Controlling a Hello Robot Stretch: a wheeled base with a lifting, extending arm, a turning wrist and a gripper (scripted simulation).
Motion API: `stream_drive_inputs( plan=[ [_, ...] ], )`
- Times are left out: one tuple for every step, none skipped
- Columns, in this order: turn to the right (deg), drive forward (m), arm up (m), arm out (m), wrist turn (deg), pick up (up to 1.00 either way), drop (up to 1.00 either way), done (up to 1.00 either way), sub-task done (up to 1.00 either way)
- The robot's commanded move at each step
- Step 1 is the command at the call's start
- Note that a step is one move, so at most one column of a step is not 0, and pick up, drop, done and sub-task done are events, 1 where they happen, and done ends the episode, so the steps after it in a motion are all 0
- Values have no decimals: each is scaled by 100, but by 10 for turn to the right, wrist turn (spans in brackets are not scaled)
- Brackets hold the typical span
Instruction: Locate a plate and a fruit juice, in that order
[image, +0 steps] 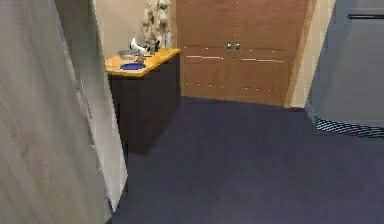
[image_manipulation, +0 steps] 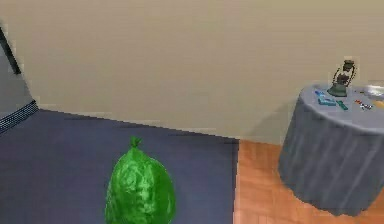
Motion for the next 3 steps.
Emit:
stream_drive_inputs(
  plan=[
    [0,100,0,0,0,0,0,0,0],
    [120,0,0,0,0,0,0,0,0],
    [0,5,0,0,0,0,0,0,0]
  ],
)
